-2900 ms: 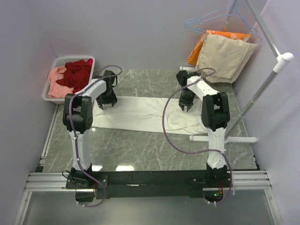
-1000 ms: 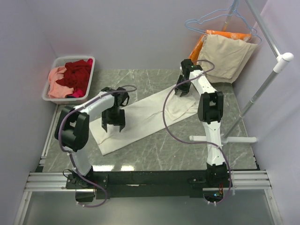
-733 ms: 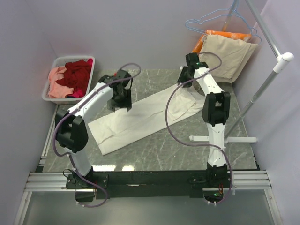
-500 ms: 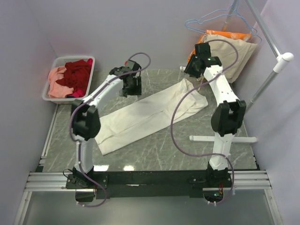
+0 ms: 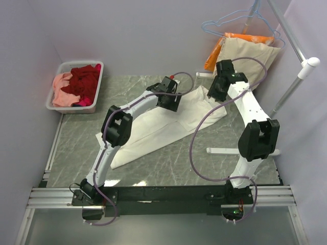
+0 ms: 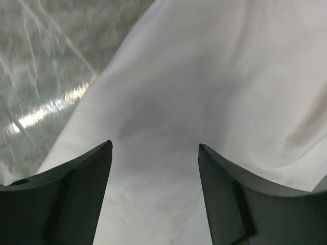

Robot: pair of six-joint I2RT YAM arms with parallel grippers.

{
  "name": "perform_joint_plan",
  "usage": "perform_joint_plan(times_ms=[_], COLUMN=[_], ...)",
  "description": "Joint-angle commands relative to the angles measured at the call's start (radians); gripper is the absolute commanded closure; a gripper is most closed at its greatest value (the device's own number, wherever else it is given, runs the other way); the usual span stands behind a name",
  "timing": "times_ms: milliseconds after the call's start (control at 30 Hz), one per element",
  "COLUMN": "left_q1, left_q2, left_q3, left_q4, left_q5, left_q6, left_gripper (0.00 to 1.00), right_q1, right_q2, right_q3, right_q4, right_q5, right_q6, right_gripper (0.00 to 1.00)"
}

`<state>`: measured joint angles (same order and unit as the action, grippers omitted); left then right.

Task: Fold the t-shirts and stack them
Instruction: Fold the tshirt

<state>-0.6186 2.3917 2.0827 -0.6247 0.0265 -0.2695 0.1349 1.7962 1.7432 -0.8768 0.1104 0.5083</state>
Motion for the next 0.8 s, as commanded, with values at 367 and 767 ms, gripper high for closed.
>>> perform_joint_plan(times_ms=[367,767], left_q1=[-0.043,-0.093], left_q2=[0.045,-0.018], left_q3=[0.001,0.034], left_q4=[0.156,0.158], left_q5=[0.133,0.170], left_q6=[0.216,0.217], left_gripper=[0.28,0.29], right_q1=[-0.058,-0.069], right_q2=[-0.086,-0.075], right_q3=[-0.109,-0.152], right_q4=[-0.071,-0.065], right_q5=[0.011,-0.005], right_q6=[0.033,0.036], right_gripper=[0.57,0.58])
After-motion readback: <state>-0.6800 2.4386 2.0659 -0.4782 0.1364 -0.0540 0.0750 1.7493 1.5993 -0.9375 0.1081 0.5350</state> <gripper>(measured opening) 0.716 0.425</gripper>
